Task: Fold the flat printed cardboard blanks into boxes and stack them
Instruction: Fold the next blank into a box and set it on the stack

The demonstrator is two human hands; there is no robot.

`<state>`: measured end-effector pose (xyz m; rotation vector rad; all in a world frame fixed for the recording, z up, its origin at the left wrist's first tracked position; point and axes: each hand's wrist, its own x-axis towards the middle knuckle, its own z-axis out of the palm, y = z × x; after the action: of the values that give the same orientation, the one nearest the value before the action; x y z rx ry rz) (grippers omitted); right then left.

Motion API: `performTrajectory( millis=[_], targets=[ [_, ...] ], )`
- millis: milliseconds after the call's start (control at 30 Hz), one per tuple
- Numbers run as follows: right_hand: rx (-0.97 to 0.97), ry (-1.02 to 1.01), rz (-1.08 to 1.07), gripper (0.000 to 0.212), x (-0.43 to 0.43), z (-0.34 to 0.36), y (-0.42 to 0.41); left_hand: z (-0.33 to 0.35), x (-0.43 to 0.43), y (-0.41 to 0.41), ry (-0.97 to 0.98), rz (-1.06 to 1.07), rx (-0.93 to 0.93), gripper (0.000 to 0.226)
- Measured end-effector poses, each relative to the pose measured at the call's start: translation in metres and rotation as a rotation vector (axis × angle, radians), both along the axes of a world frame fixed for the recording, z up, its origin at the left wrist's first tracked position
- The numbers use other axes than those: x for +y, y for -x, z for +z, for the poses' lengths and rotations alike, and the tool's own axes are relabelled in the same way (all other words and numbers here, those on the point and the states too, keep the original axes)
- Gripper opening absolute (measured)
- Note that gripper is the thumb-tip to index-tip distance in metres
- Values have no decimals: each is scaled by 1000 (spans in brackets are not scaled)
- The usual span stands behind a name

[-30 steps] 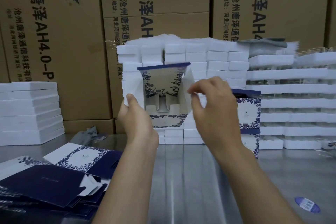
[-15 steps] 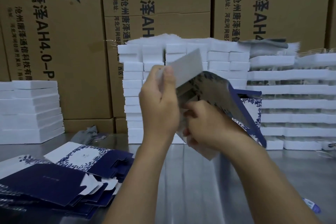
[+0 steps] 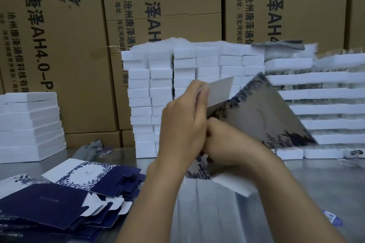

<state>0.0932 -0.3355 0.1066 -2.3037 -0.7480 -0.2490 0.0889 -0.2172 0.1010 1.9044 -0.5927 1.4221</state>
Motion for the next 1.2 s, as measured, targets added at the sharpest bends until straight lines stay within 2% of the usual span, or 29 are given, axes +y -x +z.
performTrajectory(
  millis=[100, 200, 267, 333, 400, 433, 533, 600, 667, 733, 867, 967, 1100, 1200],
  targets=[
    [-4, -154, 7, 20, 3, 5, -8, -5, 21, -8, 62, 84, 55, 22],
    [22, -508, 27, 41, -1, 13, -3, -3, 35, -8, 143, 80, 75, 22],
    [83, -640, 45, 31, -1, 17, 0, 0, 38, -6, 162, -12, 99, 21],
    [246, -731, 125, 19, 2, 19, 4, 3, 35, -3, 149, -109, 127, 20],
    [334, -845, 163, 38, 5, 21, 3, 5, 29, 1, 139, -238, 177, 19],
    [321, -911, 153, 40, 6, 22, 4, 6, 27, 3, 129, -304, 214, 18],
    [343, -1112, 183, 31, 7, 21, 7, 8, 25, 6, 110, -454, 329, 25],
    [388, -1191, 223, 28, 8, 21, 7, 11, 27, 7, 164, -529, 379, 32],
    [371, -1211, 205, 32, 8, 20, 4, 12, 29, 7, 217, -538, 393, 32],
    [324, -1170, 207, 31, 10, 20, 4, 11, 30, 5, 260, -456, 374, 33],
    [251, -1002, 189, 23, 13, 16, 1, 9, 36, -2, 291, -280, 444, 56],
    [185, -903, 147, 19, 18, 12, -2, 7, 41, -6, 277, -266, 491, 65],
    [127, -811, 134, 33, 20, 11, -6, 6, 42, -8, 296, -318, 575, 84],
    [132, -884, 127, 33, 18, 11, -7, 6, 40, -7, 293, -342, 653, 86]
  ],
)
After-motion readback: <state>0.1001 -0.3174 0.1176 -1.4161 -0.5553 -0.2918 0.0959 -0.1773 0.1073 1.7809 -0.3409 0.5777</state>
